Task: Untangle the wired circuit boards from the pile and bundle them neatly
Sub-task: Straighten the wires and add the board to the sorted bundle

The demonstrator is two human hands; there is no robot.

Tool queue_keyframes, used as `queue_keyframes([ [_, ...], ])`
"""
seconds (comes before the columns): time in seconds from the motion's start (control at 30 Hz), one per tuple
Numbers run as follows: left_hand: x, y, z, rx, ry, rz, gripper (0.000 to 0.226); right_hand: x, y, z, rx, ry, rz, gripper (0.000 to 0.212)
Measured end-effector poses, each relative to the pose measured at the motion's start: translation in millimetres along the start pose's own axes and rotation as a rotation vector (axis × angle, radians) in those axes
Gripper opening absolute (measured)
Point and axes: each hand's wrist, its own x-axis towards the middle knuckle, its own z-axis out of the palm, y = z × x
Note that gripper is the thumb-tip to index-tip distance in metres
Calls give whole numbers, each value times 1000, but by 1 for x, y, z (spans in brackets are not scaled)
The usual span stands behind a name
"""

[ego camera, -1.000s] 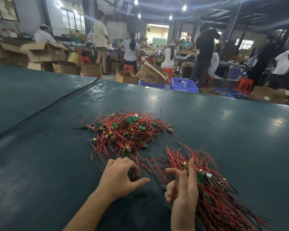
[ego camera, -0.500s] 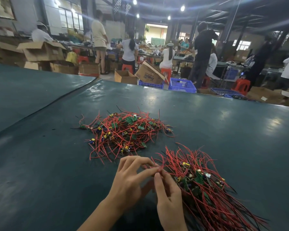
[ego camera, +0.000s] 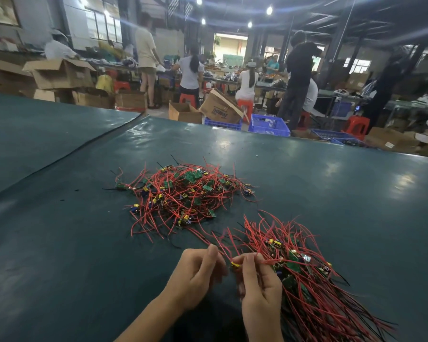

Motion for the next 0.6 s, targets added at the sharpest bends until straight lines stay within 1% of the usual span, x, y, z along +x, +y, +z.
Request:
queue_keyframes([
  [0.07,1,1,3,-78,-64,-79,72,-3,-2,0,17,-52,20,29],
  [0.1,1,2,5,-131,-80,-105,69,-4,-2,1,12,-73,17,30],
  [0.17,3,6,8,-232,-63,-139,51,-6,-2,2,-10,-92,-8,31],
  [0.2,4,8,9,-261,-32,-142,42,-6,-1,2,-10,-76,-19,30],
  [0.27,5,11,10,-312,52,-148,33,-4,0,1,-3,-4,-44,29],
  [0.33,6,14,9,-341,165,-151,29,-2,0,2,12,70,-65,28],
  [0.47,7,17,9,-335,378,-123,26,1,-1,-1,110,200,-42,25],
  [0.53,7,17,8,-295,423,-94,24,4,-1,-4,110,235,-33,21],
  [0.6,6,18,8,-276,423,-68,22,6,-2,-6,104,232,-23,17],
])
